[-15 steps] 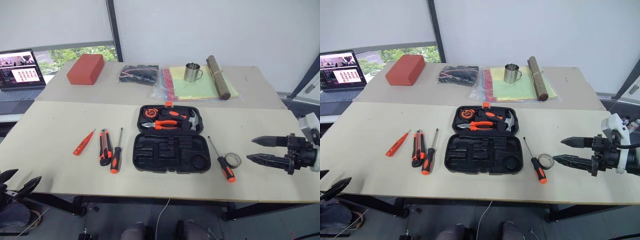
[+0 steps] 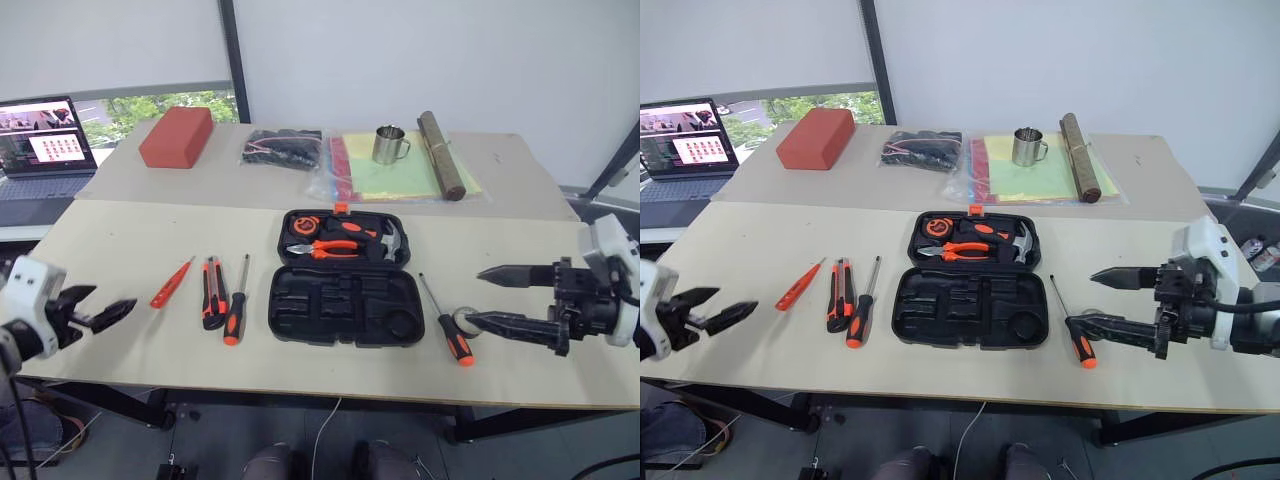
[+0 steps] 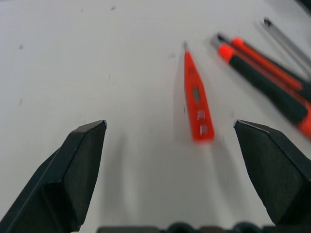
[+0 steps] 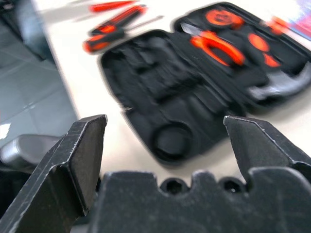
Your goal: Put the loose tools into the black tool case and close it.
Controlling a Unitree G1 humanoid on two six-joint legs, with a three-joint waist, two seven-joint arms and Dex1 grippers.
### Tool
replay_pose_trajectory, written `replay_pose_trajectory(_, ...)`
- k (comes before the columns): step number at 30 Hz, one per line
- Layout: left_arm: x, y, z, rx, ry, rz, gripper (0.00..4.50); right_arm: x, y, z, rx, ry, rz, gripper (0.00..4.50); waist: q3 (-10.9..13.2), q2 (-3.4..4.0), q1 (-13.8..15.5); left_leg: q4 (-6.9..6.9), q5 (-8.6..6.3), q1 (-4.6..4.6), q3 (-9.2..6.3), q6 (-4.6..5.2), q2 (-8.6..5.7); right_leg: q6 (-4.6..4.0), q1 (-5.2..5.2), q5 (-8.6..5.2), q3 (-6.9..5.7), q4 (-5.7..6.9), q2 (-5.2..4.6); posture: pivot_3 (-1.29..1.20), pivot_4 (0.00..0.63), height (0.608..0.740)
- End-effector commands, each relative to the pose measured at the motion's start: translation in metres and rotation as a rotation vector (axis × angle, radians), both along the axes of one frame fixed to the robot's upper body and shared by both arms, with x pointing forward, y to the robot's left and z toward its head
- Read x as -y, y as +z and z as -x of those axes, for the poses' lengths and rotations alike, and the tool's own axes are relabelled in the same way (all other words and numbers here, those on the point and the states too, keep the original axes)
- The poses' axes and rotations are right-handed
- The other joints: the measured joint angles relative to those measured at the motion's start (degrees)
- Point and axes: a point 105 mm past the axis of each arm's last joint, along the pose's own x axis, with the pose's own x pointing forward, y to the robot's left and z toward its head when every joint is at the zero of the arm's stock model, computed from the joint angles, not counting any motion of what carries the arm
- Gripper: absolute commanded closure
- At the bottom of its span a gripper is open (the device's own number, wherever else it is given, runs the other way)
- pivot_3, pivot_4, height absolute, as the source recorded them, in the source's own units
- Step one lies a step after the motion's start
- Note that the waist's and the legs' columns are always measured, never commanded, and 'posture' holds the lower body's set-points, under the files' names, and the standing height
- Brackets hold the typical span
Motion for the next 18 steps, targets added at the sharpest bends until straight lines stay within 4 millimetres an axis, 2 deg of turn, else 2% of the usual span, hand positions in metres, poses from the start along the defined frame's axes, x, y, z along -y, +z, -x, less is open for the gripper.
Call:
replay_pose_trajectory(1, 0.020, 0.006, -0.015, -0.046, -0.060, -0.004, 0.00, -0.006, 0.010, 0.002, 0.069, 0.037, -0.004, 0.01, 0.0, -0.04, -0.1, 0.00, 0.01, -0.01, 0.03, 0.01, -0.03, 0.04, -0.01, 0.02, 0.03, 0.00, 0.01, 0.00, 0.150, 0.736)
replay_pose_trajectory(7, 0.046, 0.010, -0.030, -0.102, -0.104, -0.017, 0.00, -0.013, 0.008, 0.002, 0.078, 0.052, 0.000, 0.01, 0.2, -0.31, -0.7, 0.08, 0.07, 0.02, 0.06, 0.01, -0.02, 0.10, 0.02, 0.01, 0.10, 0.05, 0.17, 0.00, 0.150, 0.736)
replay_pose_trajectory(9, 0.061, 0.015, -0.029, -0.130, -0.135, 0.032, 0.00, -0.012, 0.006, 0.002, 0.091, 0.040, 0.011, 0.01, 0.2, -0.32, -0.8, 0.08, 0.09, 0.03, 0.06, 0.01, -0.01, 0.31, 0.03, -0.11, 0.17, 0.06, 0.24, 0.00, 0.150, 0.736)
replay_pose_trajectory(14, 0.103, 0.022, -0.012, -0.242, -0.241, 0.122, 0.00, -0.011, 0.003, 0.003, 0.099, 0.028, 0.009, 0.01, 0.2, -0.42, -0.8, 0.11, 0.37, 0.04, 0.03, 0.52, -0.01, 0.49, 0.07, -0.21, 0.26, 0.07, 0.27, 0.00, 0.150, 0.736)
replay_pose_trajectory(18, 0.119, 0.007, 0.006, -0.352, -0.268, 0.082, 0.00, -0.014, -0.002, 0.005, 0.098, 0.027, 0.001, 0.01, 0.2, -0.42, -0.8, 0.11, 0.38, 0.12, 0.00, 0.50, 0.00, 0.47, 0.13, -0.21, 0.31, 0.08, 0.29, 0.00, 0.150, 0.736)
